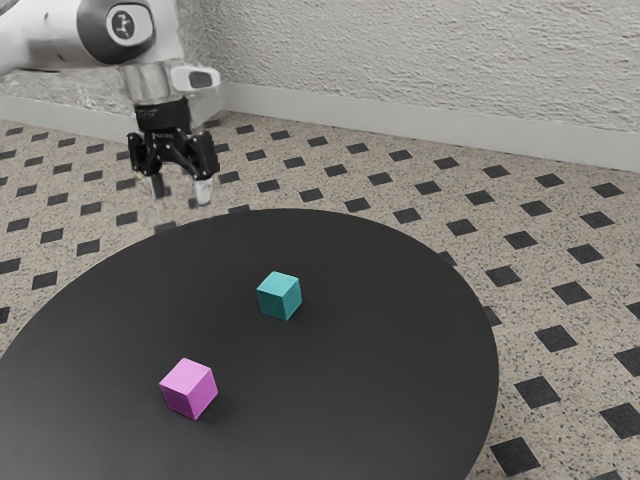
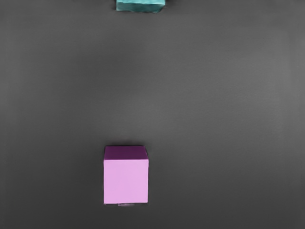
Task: Pick up the blue block with one arm, and put the blue block on the pink block with one arm
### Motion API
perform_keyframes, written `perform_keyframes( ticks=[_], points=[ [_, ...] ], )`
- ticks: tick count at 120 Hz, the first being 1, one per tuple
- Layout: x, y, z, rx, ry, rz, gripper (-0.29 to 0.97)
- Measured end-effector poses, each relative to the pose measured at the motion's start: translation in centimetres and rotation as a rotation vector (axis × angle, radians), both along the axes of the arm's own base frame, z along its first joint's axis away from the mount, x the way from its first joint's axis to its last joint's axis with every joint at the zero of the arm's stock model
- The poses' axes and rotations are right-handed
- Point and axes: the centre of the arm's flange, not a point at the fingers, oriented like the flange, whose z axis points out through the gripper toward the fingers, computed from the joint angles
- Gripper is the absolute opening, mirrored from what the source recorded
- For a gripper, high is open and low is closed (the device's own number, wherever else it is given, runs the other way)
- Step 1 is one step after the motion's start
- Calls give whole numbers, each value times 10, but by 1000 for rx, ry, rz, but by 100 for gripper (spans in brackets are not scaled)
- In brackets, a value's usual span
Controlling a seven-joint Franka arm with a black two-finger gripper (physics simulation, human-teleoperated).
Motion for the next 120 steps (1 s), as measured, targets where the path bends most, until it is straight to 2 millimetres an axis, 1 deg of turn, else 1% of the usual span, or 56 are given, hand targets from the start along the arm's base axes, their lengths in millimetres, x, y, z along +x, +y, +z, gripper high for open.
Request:
perform_keyframes(
  ticks=[4, 10, 14, 16, 19, 29, 39, 47, 51, 56, 65, 69, 79, 85, 97, 104, 112, 120],
  points=[
    [0, 0, 12, 2, -35, -1, 68],
    [1, 1, 20, 4, -64, 0, 68],
    [7, 2, 14, 3, -63, 0, 68],
    [11, 3, 7, 3, -59, 1, 68],
    [21, 5, -8, 7, -47, 3, 68],
    [58, 9, -79, 12, 0, 4, 68],
    [84, 8, -138, 15, 9, -4, 68],
    [99, 7, -177, 25, -2, -20, 68],
    [102, 2, -193, 31, -8, -39, 68],
    [103, -7, -208, 38, -19, -66, 68],
    [104, -23, -225, 41, -43, -108, 68],
    [103, -27, -236, 40, -47, -119, 68],
    [106, -30, -261, 37, -57, -126, 68],
    [111, -31, -272, 34, -65, -123, 68],
    [128, -34, -286, 27, -91, -105, 68],
    [136, -33, -285, 35, -103, -89, 68],
    [139, -31, -284, 45, -104, -73, 68],
    [138, -31, -291, 54, -91, -63, 68]
  ],
)
